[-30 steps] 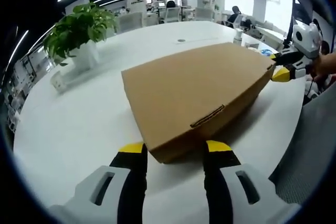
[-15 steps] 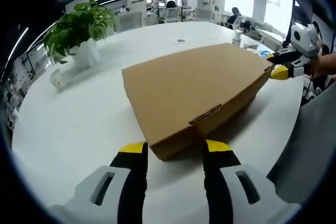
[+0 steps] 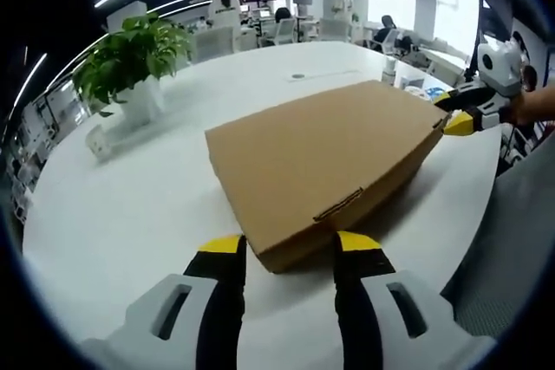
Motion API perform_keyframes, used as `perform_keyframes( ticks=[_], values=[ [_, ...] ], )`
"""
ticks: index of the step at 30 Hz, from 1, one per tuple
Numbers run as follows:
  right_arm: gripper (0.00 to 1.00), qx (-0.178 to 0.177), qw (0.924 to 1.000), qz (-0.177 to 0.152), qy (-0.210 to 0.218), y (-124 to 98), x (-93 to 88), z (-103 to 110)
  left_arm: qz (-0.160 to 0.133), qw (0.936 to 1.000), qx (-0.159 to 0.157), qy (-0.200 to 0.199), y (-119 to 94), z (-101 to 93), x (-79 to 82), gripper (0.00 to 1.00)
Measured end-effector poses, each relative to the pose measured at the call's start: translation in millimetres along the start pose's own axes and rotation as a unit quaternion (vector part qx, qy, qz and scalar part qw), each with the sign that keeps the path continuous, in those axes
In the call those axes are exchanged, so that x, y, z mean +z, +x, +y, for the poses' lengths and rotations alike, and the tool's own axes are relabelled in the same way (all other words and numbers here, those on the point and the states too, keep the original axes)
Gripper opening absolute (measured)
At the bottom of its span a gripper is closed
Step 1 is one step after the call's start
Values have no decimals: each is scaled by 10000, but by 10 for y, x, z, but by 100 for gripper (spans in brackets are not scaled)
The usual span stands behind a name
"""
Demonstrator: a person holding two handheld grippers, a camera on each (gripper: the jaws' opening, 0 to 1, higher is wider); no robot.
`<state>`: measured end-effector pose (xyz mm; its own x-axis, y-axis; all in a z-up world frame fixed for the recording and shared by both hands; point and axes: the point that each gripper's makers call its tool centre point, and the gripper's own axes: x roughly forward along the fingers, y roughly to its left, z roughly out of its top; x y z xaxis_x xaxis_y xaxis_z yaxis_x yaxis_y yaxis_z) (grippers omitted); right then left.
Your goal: Operate the shoe box by opening the lid, removing the specified soft item, and placing it in the target area until the item is outside and the box remains undamaged.
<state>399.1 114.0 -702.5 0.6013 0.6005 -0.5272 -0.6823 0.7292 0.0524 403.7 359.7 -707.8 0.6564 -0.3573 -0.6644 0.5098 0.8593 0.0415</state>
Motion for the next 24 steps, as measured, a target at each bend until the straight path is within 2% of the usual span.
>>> perform_keyframes(
  ticks=[16,24],
  values=[
    [31,21,9998,163,-114,42,-70,-5,145,9999,35,17,80,-5,-66,37],
    [31,-8,9997,188,-129,58,-78,-8,163,9998,43,45,112,28,-46,37]
  ],
)
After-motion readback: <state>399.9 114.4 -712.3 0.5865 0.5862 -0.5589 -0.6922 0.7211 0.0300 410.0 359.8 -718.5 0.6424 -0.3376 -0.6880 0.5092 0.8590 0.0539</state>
